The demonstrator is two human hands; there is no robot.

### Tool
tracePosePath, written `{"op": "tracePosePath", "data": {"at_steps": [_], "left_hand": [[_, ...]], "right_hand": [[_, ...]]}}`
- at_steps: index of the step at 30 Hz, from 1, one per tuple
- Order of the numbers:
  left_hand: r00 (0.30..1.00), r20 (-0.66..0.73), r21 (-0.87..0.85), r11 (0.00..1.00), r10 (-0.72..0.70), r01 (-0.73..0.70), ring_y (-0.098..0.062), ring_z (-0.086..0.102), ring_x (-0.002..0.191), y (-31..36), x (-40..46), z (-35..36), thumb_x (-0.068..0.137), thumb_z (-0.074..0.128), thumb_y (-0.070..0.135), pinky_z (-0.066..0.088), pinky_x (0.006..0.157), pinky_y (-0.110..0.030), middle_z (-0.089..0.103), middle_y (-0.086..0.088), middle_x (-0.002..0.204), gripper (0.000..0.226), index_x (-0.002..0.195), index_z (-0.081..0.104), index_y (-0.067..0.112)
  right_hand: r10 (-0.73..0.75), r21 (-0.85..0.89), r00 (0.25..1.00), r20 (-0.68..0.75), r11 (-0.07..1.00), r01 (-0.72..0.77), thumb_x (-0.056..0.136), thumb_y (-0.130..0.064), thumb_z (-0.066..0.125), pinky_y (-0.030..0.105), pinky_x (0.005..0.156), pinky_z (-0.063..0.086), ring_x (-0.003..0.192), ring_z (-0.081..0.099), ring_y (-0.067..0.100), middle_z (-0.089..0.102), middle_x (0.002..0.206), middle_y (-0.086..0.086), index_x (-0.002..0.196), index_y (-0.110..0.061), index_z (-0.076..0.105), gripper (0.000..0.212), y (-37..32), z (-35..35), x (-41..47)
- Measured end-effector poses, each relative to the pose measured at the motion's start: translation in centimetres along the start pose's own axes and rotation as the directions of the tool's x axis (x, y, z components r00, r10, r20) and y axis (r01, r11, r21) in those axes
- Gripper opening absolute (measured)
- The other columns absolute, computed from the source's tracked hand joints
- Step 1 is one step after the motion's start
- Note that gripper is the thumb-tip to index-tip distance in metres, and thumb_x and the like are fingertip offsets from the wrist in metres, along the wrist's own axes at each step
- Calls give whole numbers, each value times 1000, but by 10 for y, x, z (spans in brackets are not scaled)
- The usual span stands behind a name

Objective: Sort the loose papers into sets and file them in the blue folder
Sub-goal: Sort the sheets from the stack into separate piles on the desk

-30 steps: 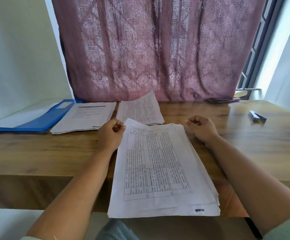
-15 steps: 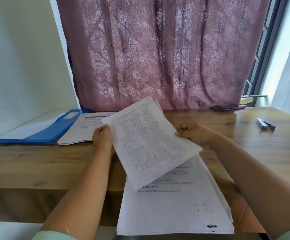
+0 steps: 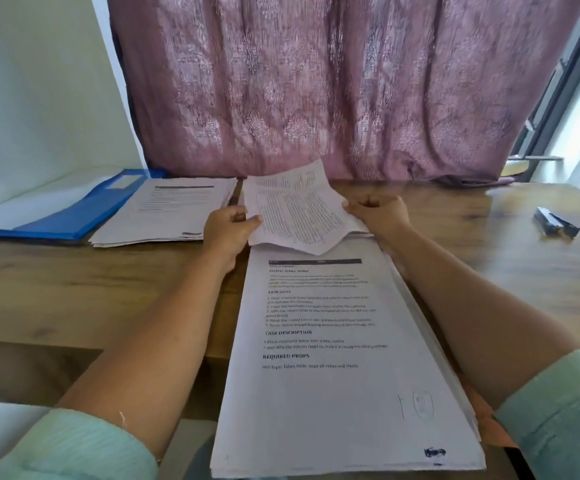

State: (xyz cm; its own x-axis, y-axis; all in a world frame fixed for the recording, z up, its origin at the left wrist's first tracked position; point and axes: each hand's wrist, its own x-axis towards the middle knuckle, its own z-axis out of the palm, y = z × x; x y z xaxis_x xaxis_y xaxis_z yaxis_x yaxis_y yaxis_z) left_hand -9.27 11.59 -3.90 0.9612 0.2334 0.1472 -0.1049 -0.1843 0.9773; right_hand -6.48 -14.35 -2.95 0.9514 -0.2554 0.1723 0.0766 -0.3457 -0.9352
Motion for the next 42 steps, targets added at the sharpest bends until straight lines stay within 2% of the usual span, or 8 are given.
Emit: {"op": "tracePosePath", "data": {"at_steps": [3, 10, 13, 18, 23, 26, 30, 42], "left_hand": [[999, 43, -104, 995, -2, 7, -12, 67, 88, 2, 10, 4, 85, 72, 8, 57, 77, -26, 68, -2, 107, 30, 114, 63, 16], [965, -242, 195, 979, 102, -55, -22, 56, 120, -4, 36, 7, 90, 69, 18, 47, 86, -25, 54, -5, 139, 55, 140, 47, 12], [996, -20, 205, 975, 86, -80, -23, 43, 136, -7, 47, 7, 88, 70, 31, 43, 103, -37, 37, -2, 154, 85, 154, 19, 17], [931, 141, 635, 690, 338, -347, -27, 12, 149, -14, 50, 10, 85, 72, 41, 15, 118, -50, 12, -5, 163, 99, 155, 6, 17], [927, 113, 618, 705, 359, -348, -21, 58, 109, -1, 29, -8, 86, 70, 42, 51, 89, -35, 64, 0, 114, 44, 120, 60, 17], [953, 234, 590, 751, 191, -295, -7, 57, 79, 8, 0, -12, 74, 77, 53, 47, 64, -21, 63, 7, 89, 42, 92, 63, 17], [959, 281, 689, 690, 24, -219, -16, 55, 90, 10, -20, -13, 65, 84, 52, 43, 71, -29, 59, 3, 99, 54, 100, 62, 17], [963, 102, 405, 874, 249, -269, -8, 62, 71, 10, -20, -9, 84, 75, 22, 44, 58, -17, 67, 0, 93, 21, 99, 67, 11]], "right_hand": [[-69, -34, 993, 97, 997, 72, 82, -31, 77, 10, 57, 48, 62, 64, -4, 72, 74, -13, 84, -23, 77, 9, 2, -2, 1], [-90, -50, 937, 338, 992, 114, 90, -38, 63, 32, 106, 41, 115, 58, 12, 63, 125, -9, 105, -28, 73, 20, 6, 7, 5], [-102, -191, 895, 434, 961, 202, 101, -32, 49, 8, 103, 28, 137, 34, 9, 38, 150, -6, 144, -15, 46, 47, 10, 8, 4], [-118, -395, 913, 390, 874, 282, 100, -50, 37, 38, 121, 5, 150, 2, 18, 16, 159, -11, 154, -30, 19, 60, 12, -5, 6], [-172, -316, 947, 273, 913, 257, 86, -39, 69, 35, 98, 48, 98, 61, 10, 69, 110, -4, 116, -22, 66, 35, 5, -33, -4], [-152, -375, 941, 301, 889, 264, 75, -38, 80, 32, 86, 50, 73, 57, 7, 70, 81, -4, 83, -19, 72, 22, 3, -54, -16], [20, -512, 917, 398, 834, 204, 62, -48, 87, 28, 84, 49, 87, 59, 12, 66, 95, -5, 98, -22, 68, 48, 1, -58, -36], [-117, -300, 966, 231, 936, 185, 78, -16, 79, 28, 69, 51, 67, 56, 10, 59, 70, -7, 91, -19, 63, 21, 9, -50, -37]]}}
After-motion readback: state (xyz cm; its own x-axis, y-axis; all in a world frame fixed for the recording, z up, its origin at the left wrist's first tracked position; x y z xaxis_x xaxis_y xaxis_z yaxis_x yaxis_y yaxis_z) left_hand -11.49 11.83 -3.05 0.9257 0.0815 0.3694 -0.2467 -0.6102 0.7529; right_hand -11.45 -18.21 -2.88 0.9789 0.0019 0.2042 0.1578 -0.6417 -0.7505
